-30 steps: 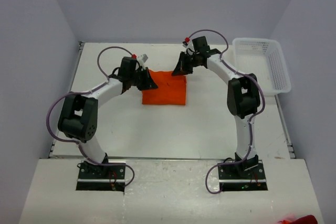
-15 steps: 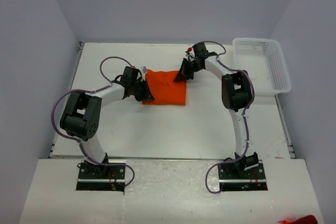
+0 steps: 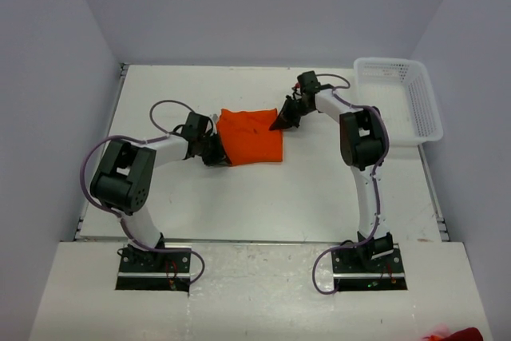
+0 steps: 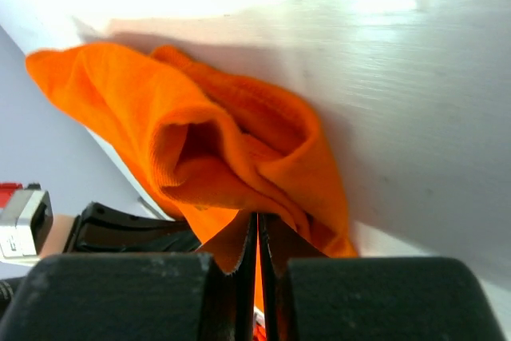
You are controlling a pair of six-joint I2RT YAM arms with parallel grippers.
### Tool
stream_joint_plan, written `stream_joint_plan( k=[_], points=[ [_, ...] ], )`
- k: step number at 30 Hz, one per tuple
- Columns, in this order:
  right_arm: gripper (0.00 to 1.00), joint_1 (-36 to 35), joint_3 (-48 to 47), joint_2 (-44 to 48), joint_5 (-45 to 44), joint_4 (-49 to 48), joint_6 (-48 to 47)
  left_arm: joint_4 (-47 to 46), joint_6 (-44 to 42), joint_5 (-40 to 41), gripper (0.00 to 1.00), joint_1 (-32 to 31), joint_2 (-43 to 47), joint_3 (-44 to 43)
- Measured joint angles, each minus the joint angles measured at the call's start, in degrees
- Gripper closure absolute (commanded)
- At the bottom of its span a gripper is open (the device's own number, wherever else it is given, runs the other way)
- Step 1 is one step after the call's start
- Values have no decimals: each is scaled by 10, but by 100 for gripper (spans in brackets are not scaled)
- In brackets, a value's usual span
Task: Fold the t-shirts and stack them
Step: Smooth out wrinkles on the folded tshirt
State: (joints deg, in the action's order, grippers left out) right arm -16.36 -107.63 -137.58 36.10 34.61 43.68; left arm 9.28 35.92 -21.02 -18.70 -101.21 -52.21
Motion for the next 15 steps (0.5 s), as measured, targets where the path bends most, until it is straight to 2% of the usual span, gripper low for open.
stream_joint_plan(
  k=[9, 13, 15],
  points=[
    [98, 23, 51, 27, -17, -18, 34, 51, 5, 15, 100, -1, 62, 53],
    [98, 29, 50, 30, -10, -22, 3, 75, 0, 19, 100, -1, 80, 56],
    [94, 26, 65, 45, -8, -37, -27, 89, -6, 26, 99, -2, 104, 56]
  ],
)
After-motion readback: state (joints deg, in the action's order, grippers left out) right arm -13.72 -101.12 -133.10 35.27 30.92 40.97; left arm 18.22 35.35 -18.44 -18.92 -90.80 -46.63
